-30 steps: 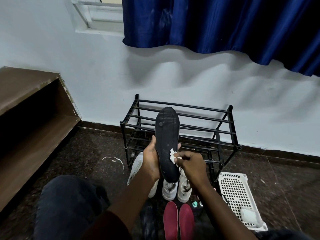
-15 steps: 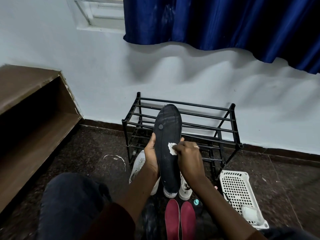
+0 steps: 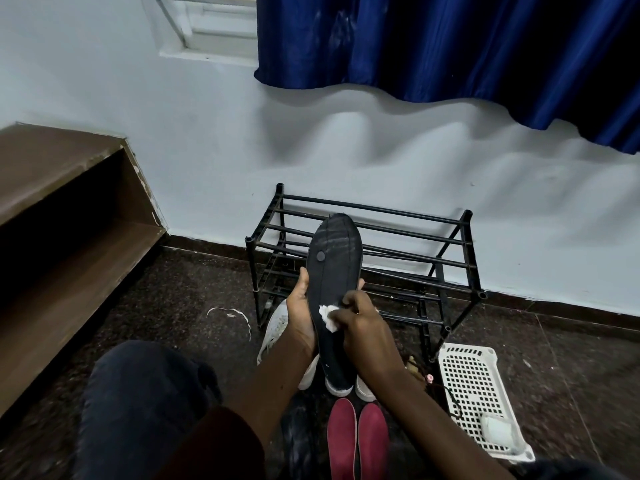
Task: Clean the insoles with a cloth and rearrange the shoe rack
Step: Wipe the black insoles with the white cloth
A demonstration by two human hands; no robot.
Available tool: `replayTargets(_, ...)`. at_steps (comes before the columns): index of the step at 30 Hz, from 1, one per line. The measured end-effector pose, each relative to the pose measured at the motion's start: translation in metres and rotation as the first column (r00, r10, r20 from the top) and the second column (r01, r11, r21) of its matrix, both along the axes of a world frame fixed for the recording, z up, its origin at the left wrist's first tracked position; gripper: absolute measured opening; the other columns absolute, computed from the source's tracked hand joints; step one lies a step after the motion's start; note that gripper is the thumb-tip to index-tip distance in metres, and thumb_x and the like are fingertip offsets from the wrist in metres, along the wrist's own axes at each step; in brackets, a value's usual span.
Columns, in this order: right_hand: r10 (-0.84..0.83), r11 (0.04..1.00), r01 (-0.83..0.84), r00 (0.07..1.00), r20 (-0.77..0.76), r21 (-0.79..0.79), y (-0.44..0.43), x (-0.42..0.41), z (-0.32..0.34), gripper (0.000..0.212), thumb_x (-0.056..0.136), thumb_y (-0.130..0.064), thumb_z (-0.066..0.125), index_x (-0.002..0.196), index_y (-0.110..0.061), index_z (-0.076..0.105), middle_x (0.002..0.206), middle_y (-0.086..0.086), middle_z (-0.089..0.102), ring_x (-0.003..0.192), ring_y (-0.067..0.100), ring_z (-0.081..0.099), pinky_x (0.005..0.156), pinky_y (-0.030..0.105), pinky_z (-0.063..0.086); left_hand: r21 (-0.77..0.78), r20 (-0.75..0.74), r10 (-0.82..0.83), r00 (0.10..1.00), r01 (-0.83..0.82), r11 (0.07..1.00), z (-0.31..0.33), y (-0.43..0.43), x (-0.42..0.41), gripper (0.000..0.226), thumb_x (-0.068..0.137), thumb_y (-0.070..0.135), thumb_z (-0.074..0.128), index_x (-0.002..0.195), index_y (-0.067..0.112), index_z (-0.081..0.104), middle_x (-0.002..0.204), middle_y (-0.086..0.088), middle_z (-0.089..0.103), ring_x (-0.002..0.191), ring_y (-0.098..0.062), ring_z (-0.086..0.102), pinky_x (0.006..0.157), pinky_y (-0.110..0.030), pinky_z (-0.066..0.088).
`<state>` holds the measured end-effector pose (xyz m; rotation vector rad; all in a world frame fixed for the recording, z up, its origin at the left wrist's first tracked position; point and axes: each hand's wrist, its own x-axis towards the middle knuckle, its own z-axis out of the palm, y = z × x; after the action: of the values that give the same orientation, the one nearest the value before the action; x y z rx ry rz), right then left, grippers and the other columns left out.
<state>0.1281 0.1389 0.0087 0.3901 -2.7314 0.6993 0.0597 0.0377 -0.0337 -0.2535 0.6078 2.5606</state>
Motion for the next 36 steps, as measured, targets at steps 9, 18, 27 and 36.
replayTargets(9,-0.126,0.987,0.133,0.989,-0.084,0.091,0.003,-0.026,0.011,0.015,0.062,0.005,0.059,0.067,-0.006,0.068,0.074,0.009,0.059,0.06,0.03,0.056,0.048,0.026,0.043,-0.047,-0.06,0.024,0.998,-0.027,0.999,-0.002,0.006,0.004,0.07,0.095,0.054,0.03,0.102,-0.002,0.071,0.105,-0.02,0.068,0.089,-0.03,0.069,0.077,-0.037,0.058)
replayTargets(18,-0.058,0.996,0.059,0.998,0.013,-0.066,-0.006,0.013,-0.01,0.022,0.052,0.005,0.052,0.061,-0.008,0.067,0.071,0.006,0.056,0.058,0.026,0.056,0.048,0.025,0.044,-0.02,0.043,0.034,0.998,-0.033,0.999,-0.002,0.003,0.002,0.081,0.085,0.064,0.041,0.141,0.006,0.042,0.144,-0.02,0.043,0.117,-0.035,0.05,0.095,-0.048,0.047)
replayTargets(27,-0.101,0.993,0.1,0.995,-0.008,-0.055,-0.012,-0.02,0.01,0.042,0.061,0.016,0.063,0.095,-0.008,0.071,0.088,0.013,0.062,0.07,0.031,0.061,0.056,0.025,0.045,-0.139,0.068,0.051,0.996,-0.041,0.99,0.0,0.007,0.006,0.068,0.099,0.05,0.025,0.107,-0.001,0.069,0.113,-0.021,0.065,0.102,-0.029,0.065,0.085,-0.033,0.055)
replayTargets(36,-0.035,0.988,0.024,0.997,-0.074,-0.153,-0.015,-0.007,-0.002,0.022,0.06,0.006,0.062,0.071,-0.009,0.074,0.082,0.007,0.065,0.065,0.025,0.063,0.058,0.021,0.043,-0.069,0.057,-0.019,0.998,0.023,0.997,0.003,0.007,0.006,0.049,0.095,0.04,0.038,0.111,0.001,0.061,0.095,-0.015,0.064,0.083,-0.026,0.066,0.075,-0.031,0.057)
